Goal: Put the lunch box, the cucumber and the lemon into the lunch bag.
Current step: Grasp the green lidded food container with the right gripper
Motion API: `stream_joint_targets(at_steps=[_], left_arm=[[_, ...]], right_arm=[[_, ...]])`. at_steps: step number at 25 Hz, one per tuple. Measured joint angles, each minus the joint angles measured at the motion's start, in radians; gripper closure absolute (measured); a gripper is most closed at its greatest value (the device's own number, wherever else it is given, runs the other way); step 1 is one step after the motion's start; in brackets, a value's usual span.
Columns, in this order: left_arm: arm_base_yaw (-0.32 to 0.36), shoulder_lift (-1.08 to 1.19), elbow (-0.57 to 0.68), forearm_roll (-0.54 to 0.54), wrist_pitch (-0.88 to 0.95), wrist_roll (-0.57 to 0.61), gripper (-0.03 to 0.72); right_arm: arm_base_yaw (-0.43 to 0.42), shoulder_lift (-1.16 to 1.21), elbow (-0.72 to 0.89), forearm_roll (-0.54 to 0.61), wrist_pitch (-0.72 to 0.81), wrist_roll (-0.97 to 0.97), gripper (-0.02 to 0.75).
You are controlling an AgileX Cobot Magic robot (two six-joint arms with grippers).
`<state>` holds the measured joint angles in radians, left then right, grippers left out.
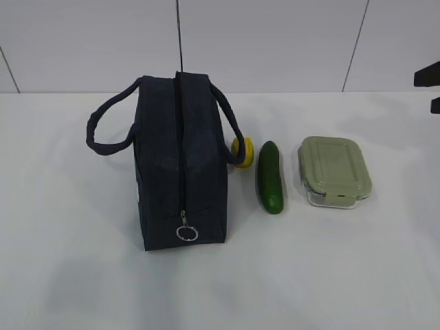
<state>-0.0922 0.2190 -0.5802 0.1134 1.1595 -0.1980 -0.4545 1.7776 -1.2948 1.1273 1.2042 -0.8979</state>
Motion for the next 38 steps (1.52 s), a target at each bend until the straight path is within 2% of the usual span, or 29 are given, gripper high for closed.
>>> stream_joint_targets(at_steps=[5,16,30,38], left_arm=[[0.0,0.0,-0.008,0.0,0.002,0.0,0.106],[0.0,0.0,-0.017,0.002,0.057,0.0,0.106],[0.0,0.0,-0.017,0.004,0.047,0.0,0.106],[0.0,0.0,-0.017,0.004,-0.044,0.0,0.106]], right_arm=[[0.0,0.061,0.019,0.049,-0.006,-0.083,0.148],[0.0,0.145,0.167,0.145,-0.02,-0.305,0.148],[0.0,0.227,0.169,0.176,-0.032,-0.351,0.15],[0.0,0.246,0.169,0.184,-0.033,-0.361,0.151]])
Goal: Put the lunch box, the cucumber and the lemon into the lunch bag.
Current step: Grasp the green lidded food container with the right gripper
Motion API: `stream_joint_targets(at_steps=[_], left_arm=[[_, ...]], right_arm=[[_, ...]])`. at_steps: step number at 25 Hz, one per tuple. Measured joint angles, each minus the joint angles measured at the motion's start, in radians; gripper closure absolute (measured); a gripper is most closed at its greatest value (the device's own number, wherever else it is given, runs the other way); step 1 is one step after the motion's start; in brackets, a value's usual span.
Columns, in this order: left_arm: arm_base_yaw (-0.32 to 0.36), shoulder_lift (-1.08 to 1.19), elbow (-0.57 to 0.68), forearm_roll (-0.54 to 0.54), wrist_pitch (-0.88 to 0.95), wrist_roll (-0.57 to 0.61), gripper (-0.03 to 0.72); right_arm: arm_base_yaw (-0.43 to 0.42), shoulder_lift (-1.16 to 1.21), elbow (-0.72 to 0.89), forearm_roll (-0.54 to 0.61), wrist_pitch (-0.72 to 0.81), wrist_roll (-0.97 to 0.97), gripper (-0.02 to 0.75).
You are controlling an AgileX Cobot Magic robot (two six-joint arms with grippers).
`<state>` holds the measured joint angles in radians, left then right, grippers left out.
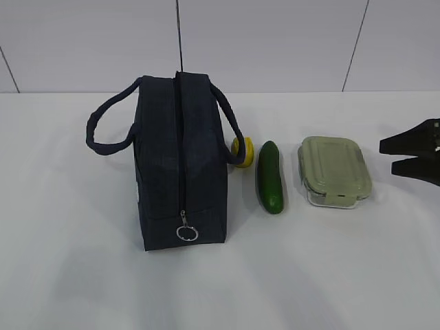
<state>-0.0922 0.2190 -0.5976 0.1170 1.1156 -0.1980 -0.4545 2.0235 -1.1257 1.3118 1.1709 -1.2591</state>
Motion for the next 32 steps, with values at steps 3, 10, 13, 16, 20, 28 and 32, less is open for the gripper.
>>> stream_joint_targets(at_steps=[3,10,13,16,20,28,32], left_arm=[[0.0,0.0,0.0,0.0,-0.008,0.0,0.106],[0.0,0.0,0.0,0.0,-0.023,0.0,0.107],[0.0,0.0,0.0,0.0,-0.059,0.0,0.108],[0.0,0.0,0.0,0.0,-0.074,0.0,0.108],[0.0,0.0,0.0,0.0,-0.082,0.0,0.109],[0.0,0.0,0.0,0.0,-0.084,0.0,0.113],[0.0,0.0,0.0,0.0,-0.084,0.0,0.118]], right_arm=[[0.0,0.0,0.0,-0.013,0.0,-0.011,0.151],[0.0,0.0,0.0,-0.025,0.0,-0.026,0.151],[0.0,0.0,0.0,-0.026,0.0,-0.033,0.151],[0.0,0.0,0.0,-0.027,0.0,-0.037,0.152],[0.0,0.0,0.0,-0.029,0.0,-0.037,0.152],[0.0,0.01,-0.012,-0.037,-0.028,0.055,0.152],[0.0,0.048,-0.062,-0.044,-0.015,0.114,0.145]])
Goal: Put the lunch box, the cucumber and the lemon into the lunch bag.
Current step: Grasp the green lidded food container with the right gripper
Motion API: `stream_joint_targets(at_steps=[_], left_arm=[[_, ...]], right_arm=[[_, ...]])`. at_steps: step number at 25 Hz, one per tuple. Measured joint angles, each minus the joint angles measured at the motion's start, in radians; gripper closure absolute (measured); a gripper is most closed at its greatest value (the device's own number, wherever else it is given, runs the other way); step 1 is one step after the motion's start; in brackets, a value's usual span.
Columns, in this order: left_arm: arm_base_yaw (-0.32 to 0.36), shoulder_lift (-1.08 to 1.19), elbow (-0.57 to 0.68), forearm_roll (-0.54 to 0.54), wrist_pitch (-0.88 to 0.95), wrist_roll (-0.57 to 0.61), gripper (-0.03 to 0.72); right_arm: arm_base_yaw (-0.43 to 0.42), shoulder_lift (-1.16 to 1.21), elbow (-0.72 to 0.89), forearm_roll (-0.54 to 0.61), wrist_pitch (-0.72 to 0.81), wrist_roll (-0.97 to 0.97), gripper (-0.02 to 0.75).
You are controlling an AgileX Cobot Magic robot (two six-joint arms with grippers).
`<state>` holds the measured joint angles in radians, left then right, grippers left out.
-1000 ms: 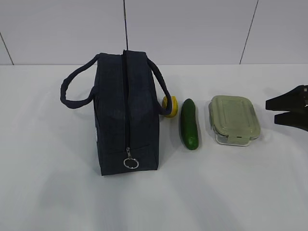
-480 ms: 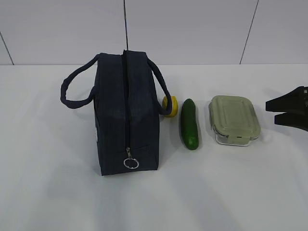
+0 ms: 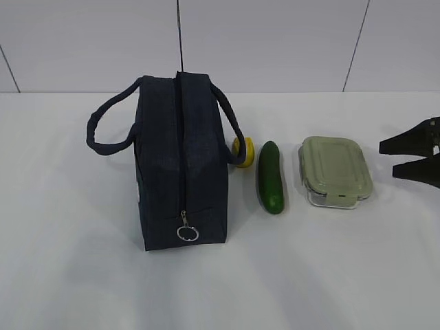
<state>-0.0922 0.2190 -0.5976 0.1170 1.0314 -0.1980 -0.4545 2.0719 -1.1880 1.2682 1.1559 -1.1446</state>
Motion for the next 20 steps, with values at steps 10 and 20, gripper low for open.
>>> stream_joint_targets(at_steps=[10,20], left_arm=[[0.0,0.0,0.0,0.0,0.0,0.0,0.129],[0.0,0.0,0.0,0.0,0.0,0.0,0.129]], right_arm=[[0.0,0.065,-0.062,0.0,0.007,0.015,0.14],[0.0,0.17,-0.147,0.015,0.01,0.016,0.147]])
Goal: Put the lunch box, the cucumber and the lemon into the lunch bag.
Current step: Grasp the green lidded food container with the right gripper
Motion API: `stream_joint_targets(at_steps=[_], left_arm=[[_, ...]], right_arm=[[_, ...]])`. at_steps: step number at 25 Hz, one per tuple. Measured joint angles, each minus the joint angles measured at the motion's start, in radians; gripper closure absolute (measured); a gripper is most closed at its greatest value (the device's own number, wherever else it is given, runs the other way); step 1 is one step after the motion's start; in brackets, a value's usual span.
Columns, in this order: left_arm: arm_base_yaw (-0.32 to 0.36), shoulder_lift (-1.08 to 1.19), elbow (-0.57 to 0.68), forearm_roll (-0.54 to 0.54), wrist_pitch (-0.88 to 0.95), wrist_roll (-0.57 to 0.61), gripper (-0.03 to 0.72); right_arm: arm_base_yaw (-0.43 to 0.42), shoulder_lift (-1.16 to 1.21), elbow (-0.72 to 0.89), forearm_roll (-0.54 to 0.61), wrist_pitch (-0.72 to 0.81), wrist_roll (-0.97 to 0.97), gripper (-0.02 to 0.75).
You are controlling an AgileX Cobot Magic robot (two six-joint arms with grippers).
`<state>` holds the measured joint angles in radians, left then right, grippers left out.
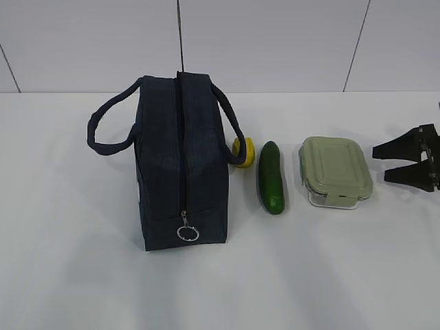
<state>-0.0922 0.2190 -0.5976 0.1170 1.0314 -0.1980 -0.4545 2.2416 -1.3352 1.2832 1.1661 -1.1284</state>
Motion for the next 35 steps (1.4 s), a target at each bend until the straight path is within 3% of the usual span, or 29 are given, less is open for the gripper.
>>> stream_joint_targets(at_steps=[35], left_arm=[[0.0,0.0,0.0,0.001,-0.057,0.0,0.138]], right_arm=[[0.045,0.018,-0.002,0.079,0.0,0.025,0.148]])
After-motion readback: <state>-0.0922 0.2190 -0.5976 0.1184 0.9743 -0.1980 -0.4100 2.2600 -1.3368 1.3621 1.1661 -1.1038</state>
